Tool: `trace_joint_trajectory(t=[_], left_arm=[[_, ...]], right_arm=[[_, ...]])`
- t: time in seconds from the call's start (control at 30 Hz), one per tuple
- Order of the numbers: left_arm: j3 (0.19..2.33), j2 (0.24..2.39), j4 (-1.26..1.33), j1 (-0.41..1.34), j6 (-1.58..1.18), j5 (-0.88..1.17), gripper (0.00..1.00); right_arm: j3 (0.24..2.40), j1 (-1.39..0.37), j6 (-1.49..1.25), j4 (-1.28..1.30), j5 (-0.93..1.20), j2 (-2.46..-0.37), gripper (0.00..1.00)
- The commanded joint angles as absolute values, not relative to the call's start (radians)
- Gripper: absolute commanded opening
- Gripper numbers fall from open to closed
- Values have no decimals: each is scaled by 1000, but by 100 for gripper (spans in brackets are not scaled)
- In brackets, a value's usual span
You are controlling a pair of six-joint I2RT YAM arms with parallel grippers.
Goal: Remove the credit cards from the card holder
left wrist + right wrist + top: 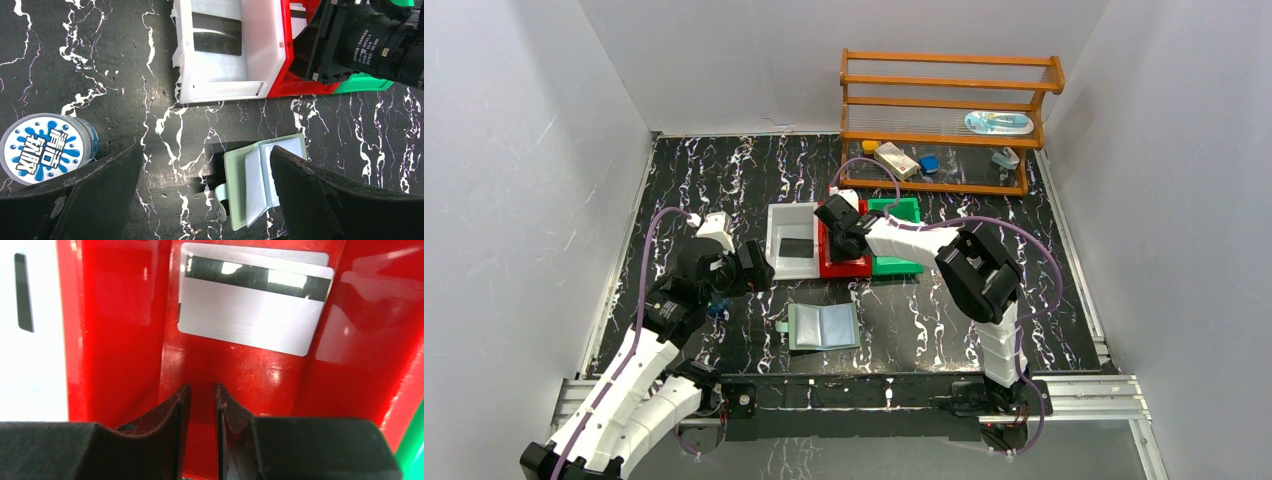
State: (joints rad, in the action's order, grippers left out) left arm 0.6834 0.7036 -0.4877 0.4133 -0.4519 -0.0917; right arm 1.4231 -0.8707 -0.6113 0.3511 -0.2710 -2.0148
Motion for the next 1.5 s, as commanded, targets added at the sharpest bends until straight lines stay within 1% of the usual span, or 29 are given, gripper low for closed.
trace_joint_trajectory(t=[0.0,0.27,0.6,0.83,0.97,1.07,1.1,1.17,1.2,1.3,1.47], left_arm=[[718,698,-495,407,-440,-83,98],[718,698,-494,405,-438,-81,98],[717,698,-491,405,-439,-73,98],[716,698,-490,405,-439,-74,98],[716,699,-489,404,-438,-73,98],[715,701,-489,403,-437,-70,98],[715,700,-489,403,-437,-70,98],[715,698,-489,404,-439,-68,98],[714,698,-489,403,-439,-62,98],[710,713,-478,403,-436,-34,98],[708,751,-471,404,-433,7,98]], right_arm=[[1459,-875,-655,382,-372,-2051,33],[1449,-875,-665,344,-448,-2108,39],[1389,-877,-661,232,-509,-2133,41],[1345,-878,-596,144,-489,-2148,44],[1339,-878,-622,145,-472,-2147,46],[1364,-878,-655,171,-419,-2106,51],[1362,-879,-645,170,-398,-2068,52],[1325,-878,-604,132,-366,-1946,60],[1320,-878,-585,134,-358,-1887,62],[1234,-879,-592,88,-338,-1750,63],[1137,-884,-662,69,-298,-1631,63]])
